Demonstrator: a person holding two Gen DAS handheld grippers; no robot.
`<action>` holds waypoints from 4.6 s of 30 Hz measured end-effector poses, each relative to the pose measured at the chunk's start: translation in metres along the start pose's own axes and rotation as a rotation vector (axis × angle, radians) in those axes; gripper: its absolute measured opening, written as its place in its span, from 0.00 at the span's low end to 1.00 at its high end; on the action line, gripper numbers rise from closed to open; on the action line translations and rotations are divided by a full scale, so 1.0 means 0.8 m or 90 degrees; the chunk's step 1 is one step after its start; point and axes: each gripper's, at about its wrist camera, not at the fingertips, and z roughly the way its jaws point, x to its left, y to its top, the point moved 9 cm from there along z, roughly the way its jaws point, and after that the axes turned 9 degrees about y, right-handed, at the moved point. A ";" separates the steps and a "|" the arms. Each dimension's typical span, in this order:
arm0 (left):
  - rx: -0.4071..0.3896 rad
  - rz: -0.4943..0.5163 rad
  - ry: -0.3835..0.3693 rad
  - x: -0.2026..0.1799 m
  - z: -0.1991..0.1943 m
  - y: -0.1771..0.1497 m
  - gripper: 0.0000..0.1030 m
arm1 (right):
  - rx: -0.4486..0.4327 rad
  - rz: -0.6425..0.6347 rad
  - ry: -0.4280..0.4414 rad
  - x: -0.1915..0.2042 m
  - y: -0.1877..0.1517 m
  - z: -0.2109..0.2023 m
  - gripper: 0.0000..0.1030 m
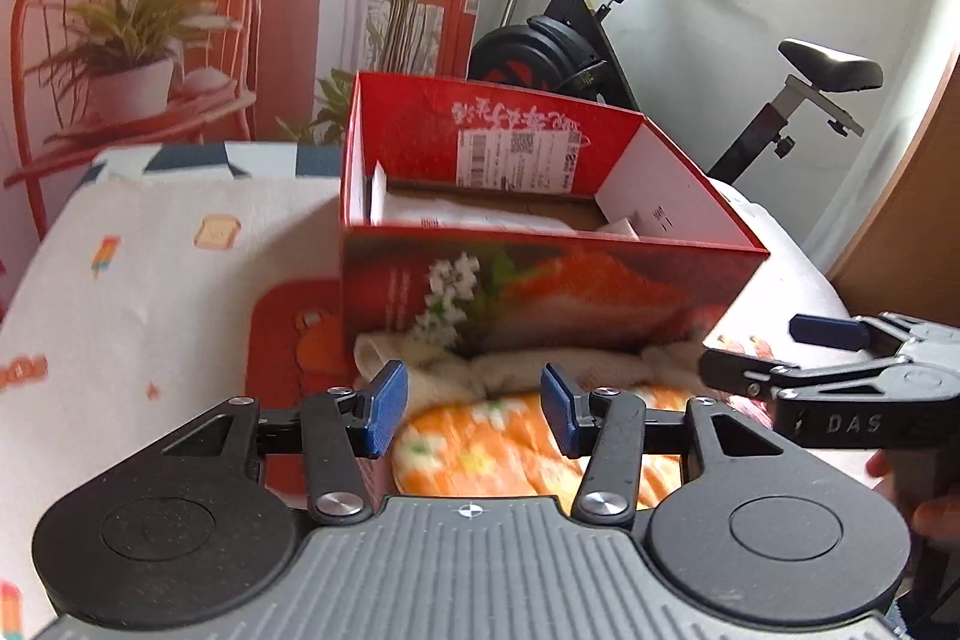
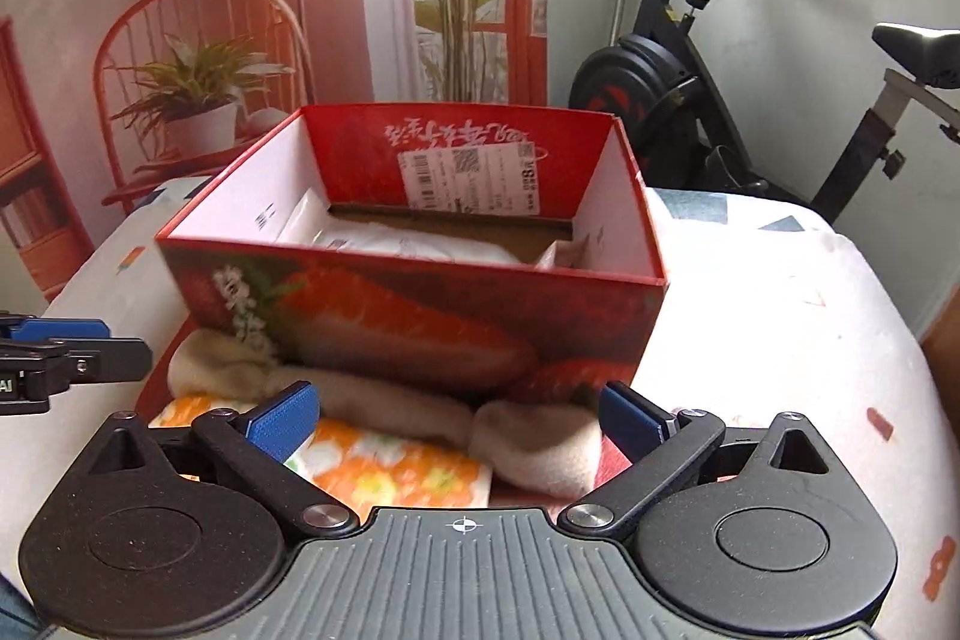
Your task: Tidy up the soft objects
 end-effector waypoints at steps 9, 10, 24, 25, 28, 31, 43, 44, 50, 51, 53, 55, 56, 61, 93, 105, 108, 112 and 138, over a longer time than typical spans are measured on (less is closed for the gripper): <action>0.011 -0.051 -0.014 0.005 0.002 -0.065 0.50 | -0.062 0.022 -0.016 0.023 -0.078 -0.004 0.88; 0.011 -0.049 -0.009 0.006 0.003 -0.070 0.50 | -0.061 0.027 -0.016 0.023 -0.086 -0.002 0.87; 0.004 -0.043 -0.004 0.013 0.010 -0.096 0.51 | -0.070 0.012 -0.004 0.022 -0.132 0.010 0.87; 0.003 -0.049 -0.007 0.013 0.010 -0.095 0.51 | -0.071 0.012 -0.003 0.022 -0.133 0.010 0.87; 0.005 -0.067 -0.023 0.015 0.012 -0.096 0.50 | -0.071 0.013 -0.002 0.023 -0.133 0.010 0.87; 0.017 -0.101 -0.043 0.018 0.022 -0.092 0.50 | -0.072 0.014 -0.001 0.023 -0.132 0.011 0.87; -0.002 -0.107 -0.057 0.022 0.035 -0.092 0.36 | -0.066 0.018 0.010 0.024 -0.133 0.011 0.87; -0.005 -0.105 -0.058 0.023 0.033 -0.094 0.33 | -0.066 0.020 0.012 0.023 -0.133 0.010 0.86; -0.021 -0.064 -0.064 0.016 0.026 -0.105 0.30 | -0.072 0.030 0.021 0.022 -0.133 0.001 0.78; -0.021 -0.060 -0.063 0.015 0.026 -0.106 0.30 | -0.075 0.031 0.022 0.022 -0.132 -0.001 0.77; -0.022 -0.055 -0.060 0.015 0.026 -0.106 0.30 | -0.081 0.031 0.023 0.022 -0.130 -0.005 0.72; -0.021 -0.055 -0.060 0.016 0.027 -0.106 0.31 | -0.087 0.029 0.025 0.023 -0.128 -0.008 0.67; -0.020 -0.056 -0.060 0.017 0.027 -0.106 0.31 | -0.089 0.027 0.024 0.024 -0.126 -0.009 0.65; -0.011 -0.062 -0.060 0.020 0.031 -0.109 0.31 | -0.102 0.023 0.021 0.025 -0.120 -0.016 0.55; -0.005 -0.068 -0.051 0.021 0.032 -0.112 0.31 | -0.104 0.064 0.043 0.021 -0.123 -0.020 0.10; -0.072 -0.035 -0.031 0.011 -0.004 -0.093 0.29 | -0.146 0.053 0.049 0.026 -0.109 -0.042 0.08; -0.094 -0.021 -0.028 0.007 -0.014 -0.085 0.29 | -0.157 0.055 0.049 0.024 -0.104 -0.048 0.08; -0.120 -0.009 -0.029 0.003 -0.025 -0.072 0.29 | -0.177 0.050 0.051 0.024 -0.093 -0.060 0.08; -0.141 -0.026 -0.100 -0.012 -0.028 0.018 0.30 | -0.245 0.047 0.073 -0.002 -0.009 -0.078 0.08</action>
